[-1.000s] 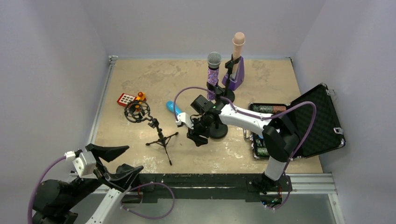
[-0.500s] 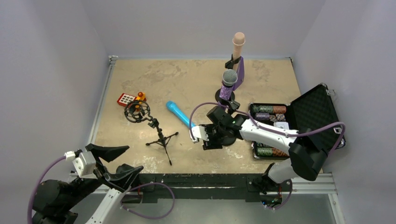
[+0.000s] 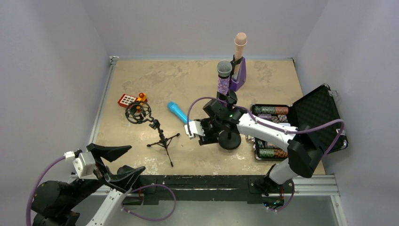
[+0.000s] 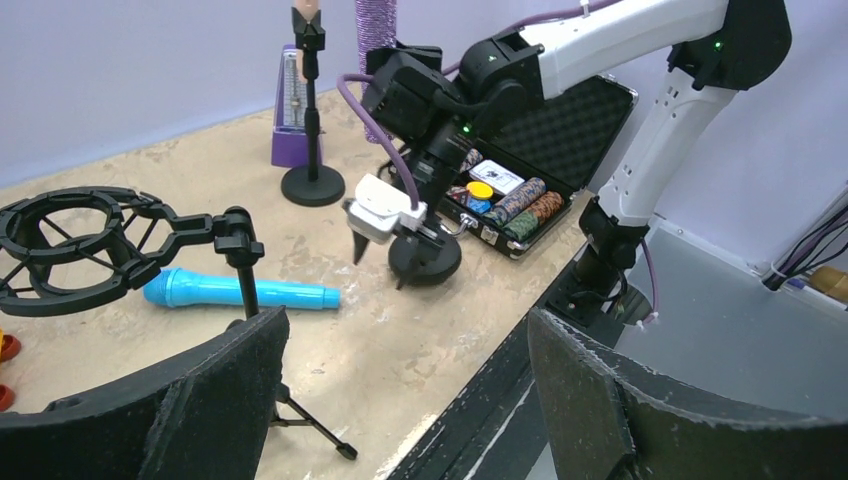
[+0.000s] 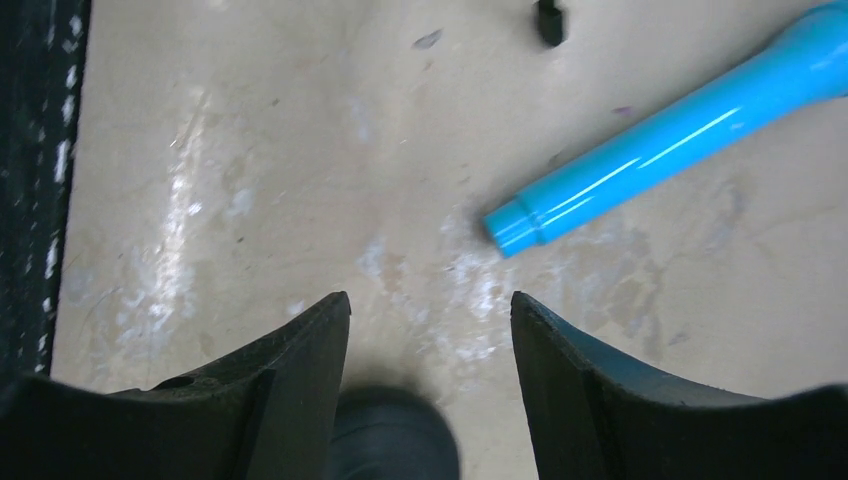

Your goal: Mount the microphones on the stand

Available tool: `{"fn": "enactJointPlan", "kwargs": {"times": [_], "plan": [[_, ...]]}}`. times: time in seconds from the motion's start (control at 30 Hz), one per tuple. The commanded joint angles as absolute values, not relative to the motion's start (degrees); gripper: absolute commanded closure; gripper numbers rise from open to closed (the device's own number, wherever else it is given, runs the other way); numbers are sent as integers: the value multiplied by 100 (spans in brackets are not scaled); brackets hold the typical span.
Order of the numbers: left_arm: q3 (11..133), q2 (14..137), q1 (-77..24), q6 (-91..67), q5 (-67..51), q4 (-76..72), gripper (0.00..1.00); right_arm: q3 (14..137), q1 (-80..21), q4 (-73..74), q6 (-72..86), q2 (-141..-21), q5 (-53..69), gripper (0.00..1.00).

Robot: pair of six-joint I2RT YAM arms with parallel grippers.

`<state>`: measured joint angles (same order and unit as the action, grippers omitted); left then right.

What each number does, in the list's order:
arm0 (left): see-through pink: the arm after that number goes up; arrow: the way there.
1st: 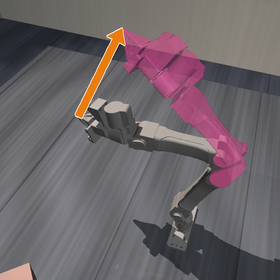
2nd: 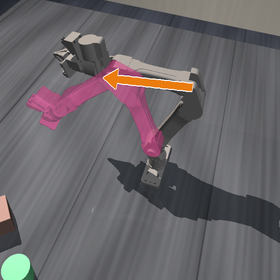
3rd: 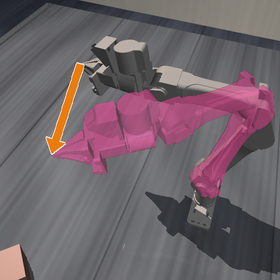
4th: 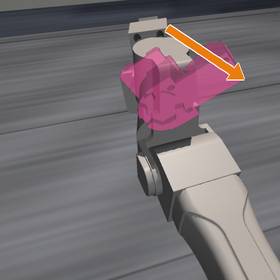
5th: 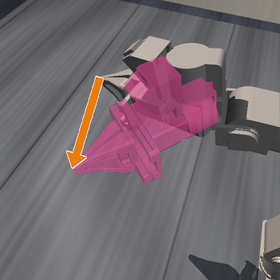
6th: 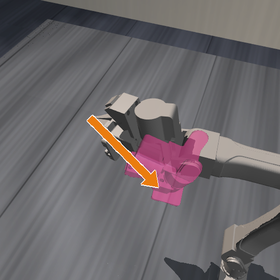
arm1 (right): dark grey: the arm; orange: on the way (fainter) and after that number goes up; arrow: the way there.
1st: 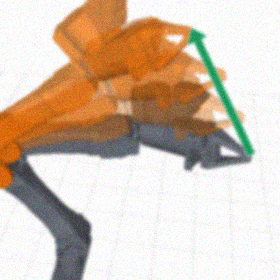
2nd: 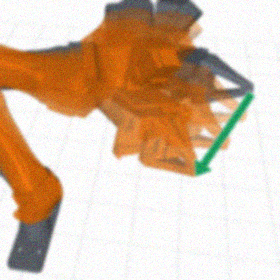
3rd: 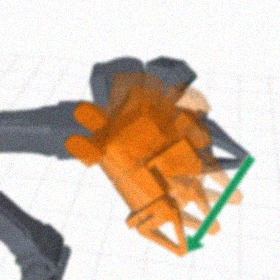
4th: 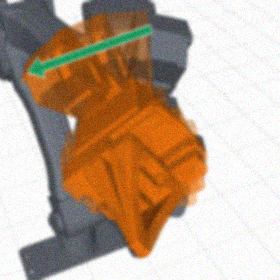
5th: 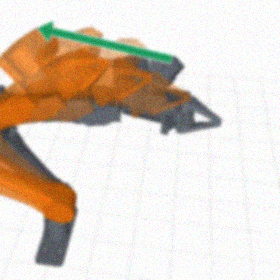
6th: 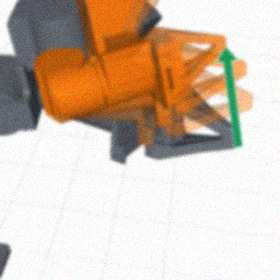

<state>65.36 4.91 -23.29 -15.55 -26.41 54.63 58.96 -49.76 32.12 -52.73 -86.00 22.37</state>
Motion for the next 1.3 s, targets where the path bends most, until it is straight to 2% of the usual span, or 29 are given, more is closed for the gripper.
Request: {"fn": "enactJointPlan", "kwargs": {"times": [0.0,0.13,0.3,0.43,0.87,1.03,1.13,1.27], "plan": [[6538,621,-2342,-1731,-2738,5185,7,6912,-4975,2689,-5056,-8568,1982,37],[6552,615,-2346,-1730,-2700,5217,7,7159,-4975,2515,-4910,-8628,1762,37],[6501,629,-2347,-1731,-2700,5201,7,6480,-4976,1924,-4825,-8513,1852,37],[6420,641,-2345,-1790,-2765,5091,7,6457,-4975,1978,-4865,-8682,1954,36],[6549,662,-2345,-1920,-2777,5087,7,9409,-4784,2790,-5151,-9870,947,36],[6562,654,-2340,-1894,-2760,5157,7,10204,-4415,2745,-4889,-10246,1080,35],[6510,658,-2341,-1890,-2760,5138,8,9796,-4388,2320,-4971,-10219,1194,35],[6398,641,-2339,-1898,-2769,5097,7,8397,-4470,1536,-5165,-10106,1151,35]]}}
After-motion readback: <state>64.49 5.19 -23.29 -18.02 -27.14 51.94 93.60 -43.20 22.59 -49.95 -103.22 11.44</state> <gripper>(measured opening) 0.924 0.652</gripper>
